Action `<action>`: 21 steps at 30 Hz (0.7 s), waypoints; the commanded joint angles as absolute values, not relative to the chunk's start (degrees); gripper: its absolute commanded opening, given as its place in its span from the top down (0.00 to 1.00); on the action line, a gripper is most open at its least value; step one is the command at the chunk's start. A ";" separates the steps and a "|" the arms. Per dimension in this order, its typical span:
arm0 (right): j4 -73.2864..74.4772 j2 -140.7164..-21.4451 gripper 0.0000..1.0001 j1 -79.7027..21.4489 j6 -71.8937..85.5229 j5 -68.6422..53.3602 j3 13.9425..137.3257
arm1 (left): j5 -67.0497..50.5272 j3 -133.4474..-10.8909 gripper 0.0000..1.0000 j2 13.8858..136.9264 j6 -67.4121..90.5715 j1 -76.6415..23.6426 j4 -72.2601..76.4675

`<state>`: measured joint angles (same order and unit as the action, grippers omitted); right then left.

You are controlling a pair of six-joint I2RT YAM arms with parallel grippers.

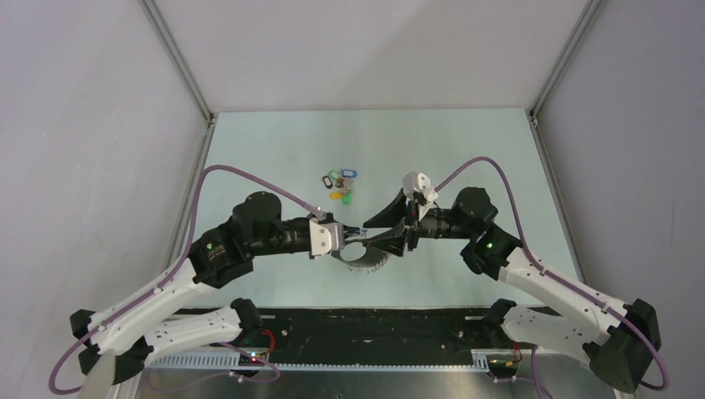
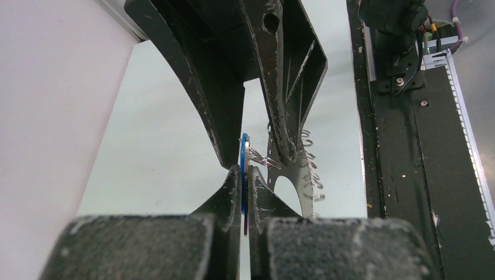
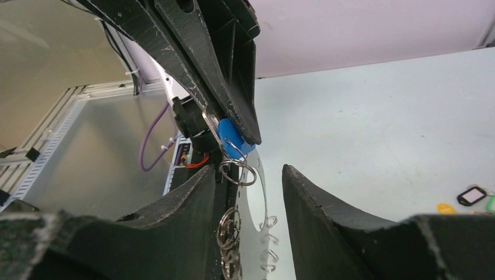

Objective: Remove the keys from the keyring

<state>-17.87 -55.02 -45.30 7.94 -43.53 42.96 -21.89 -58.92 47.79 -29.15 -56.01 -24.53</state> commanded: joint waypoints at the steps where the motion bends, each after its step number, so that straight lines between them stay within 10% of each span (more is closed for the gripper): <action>1: -21.51 -56.08 0.50 -45.62 9.03 -47.87 43.59 | -23.84 -59.39 1.00 45.95 -30.50 -55.99 -21.02; 21: -22.27 -55.03 0.85 -46.18 10.83 -48.57 43.77 | -23.59 -59.16 1.00 45.89 -30.49 -55.99 -20.88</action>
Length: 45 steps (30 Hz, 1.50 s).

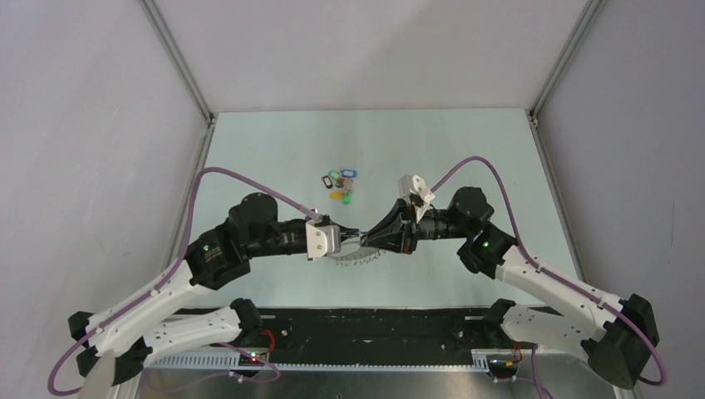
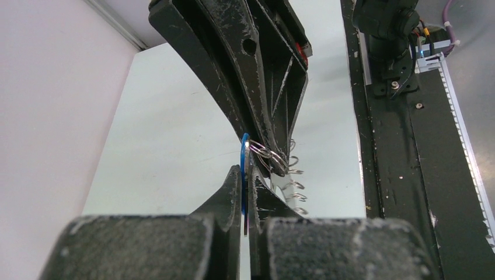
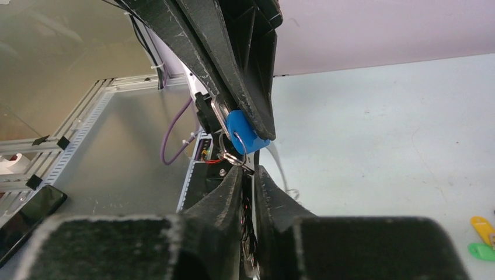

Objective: Remove the keys from the keyring

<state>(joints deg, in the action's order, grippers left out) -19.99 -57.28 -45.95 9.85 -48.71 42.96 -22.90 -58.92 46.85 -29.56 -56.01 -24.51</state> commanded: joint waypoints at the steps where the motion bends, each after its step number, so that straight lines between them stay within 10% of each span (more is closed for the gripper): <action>1: -22.08 -54.85 0.89 -46.15 10.87 -48.27 43.70 | -23.45 -59.15 1.00 45.93 -30.49 -55.99 -20.87; 5: -20.81 -53.53 1.00 -46.10 11.93 -46.73 43.77 | -23.11 -59.11 1.00 45.83 -30.54 -56.00 -20.91; 45: -17.03 -45.66 1.00 -49.78 74.45 -6.16 33.04 | -7.08 -55.03 1.00 49.22 -38.72 -65.89 -21.57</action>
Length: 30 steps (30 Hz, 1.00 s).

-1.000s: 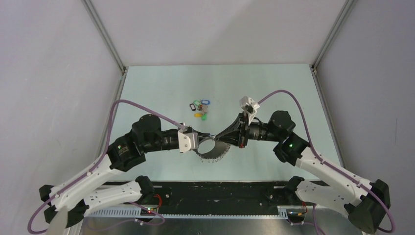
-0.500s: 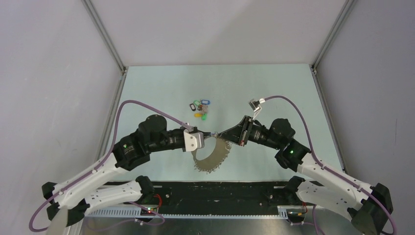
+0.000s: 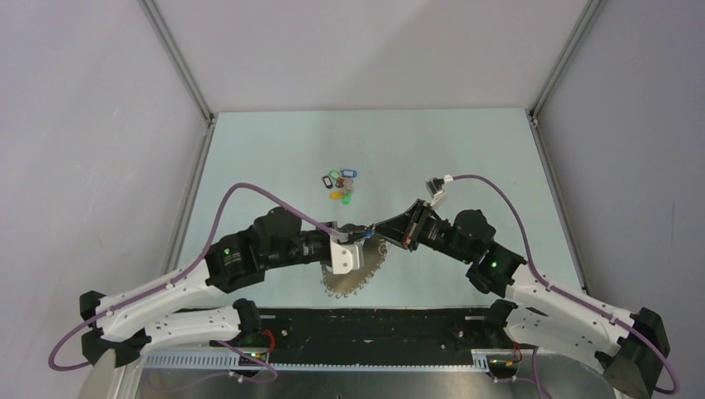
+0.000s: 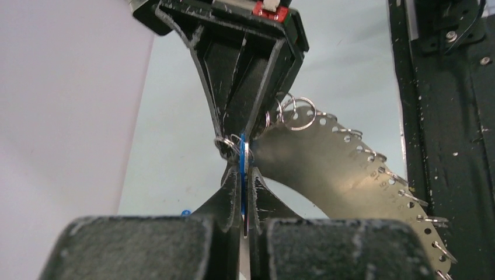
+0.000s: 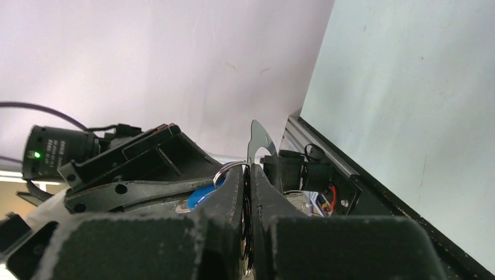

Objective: Remove the keys from the keyring

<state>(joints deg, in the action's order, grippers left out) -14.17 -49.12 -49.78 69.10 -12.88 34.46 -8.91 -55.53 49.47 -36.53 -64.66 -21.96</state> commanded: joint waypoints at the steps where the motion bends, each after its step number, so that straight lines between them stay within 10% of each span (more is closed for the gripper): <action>1: -18.06 -45.06 1.00 -49.51 75.10 -5.10 31.57 | -6.65 -54.98 1.00 49.22 -38.86 -65.91 -21.60; 9: -17.50 -38.45 0.97 -47.66 70.20 -3.72 28.44 | -6.14 -55.06 1.00 47.76 -38.54 -65.83 -21.60; 13: -14.80 -40.96 0.60 -46.18 61.23 -12.71 31.40 | -6.70 -55.35 1.00 47.41 -38.19 -65.83 -21.55; 17: -12.78 -39.74 0.45 -46.03 51.94 -15.52 32.16 | -7.38 -55.37 1.00 46.79 -38.02 -65.63 -21.62; 30: -12.13 -33.92 0.43 -45.00 11.34 -28.45 34.61 | -11.07 -55.55 1.00 45.38 -37.76 -65.28 -21.61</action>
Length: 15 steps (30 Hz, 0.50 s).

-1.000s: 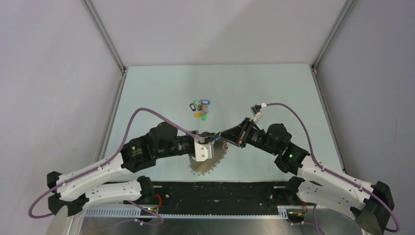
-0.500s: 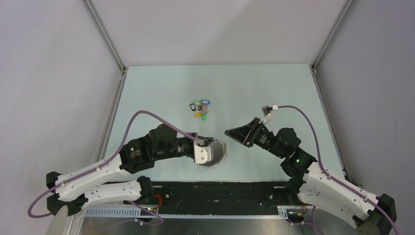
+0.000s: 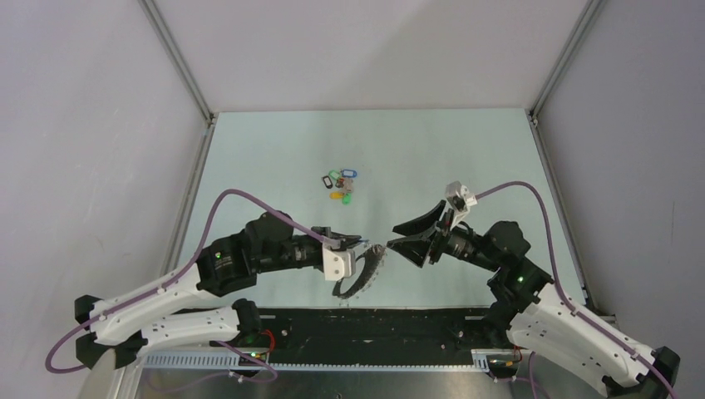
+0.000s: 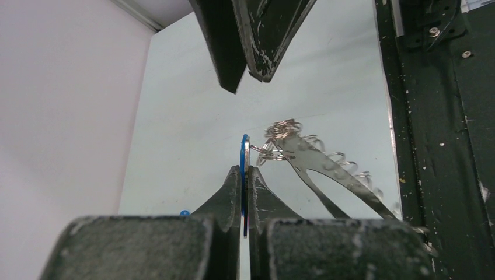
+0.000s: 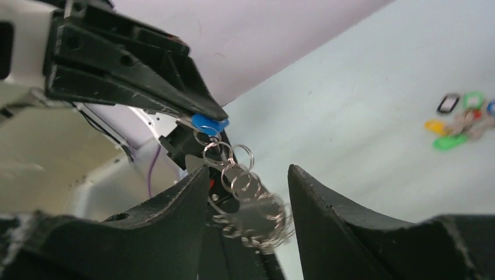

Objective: Remove the keys from the keyring

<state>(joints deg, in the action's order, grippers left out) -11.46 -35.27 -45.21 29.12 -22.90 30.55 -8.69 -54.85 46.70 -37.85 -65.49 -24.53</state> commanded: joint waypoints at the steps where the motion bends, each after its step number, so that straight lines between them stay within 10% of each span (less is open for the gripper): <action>1: -11.32 -34.25 0.43 -45.00 9.58 -30.14 35.70 | -11.21 -55.55 1.00 45.36 -37.72 -65.30 -21.62; 15: -3.62 -41.85 0.37 -50.62 -11.64 -35.41 43.30 | -12.44 -55.85 1.00 44.83 -37.46 -64.84 -21.58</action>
<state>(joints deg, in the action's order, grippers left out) -5.58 -40.62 -48.82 -4.89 -35.83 41.25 -10.94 -54.85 46.11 -37.69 -65.36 -24.56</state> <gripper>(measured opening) 0.630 0.016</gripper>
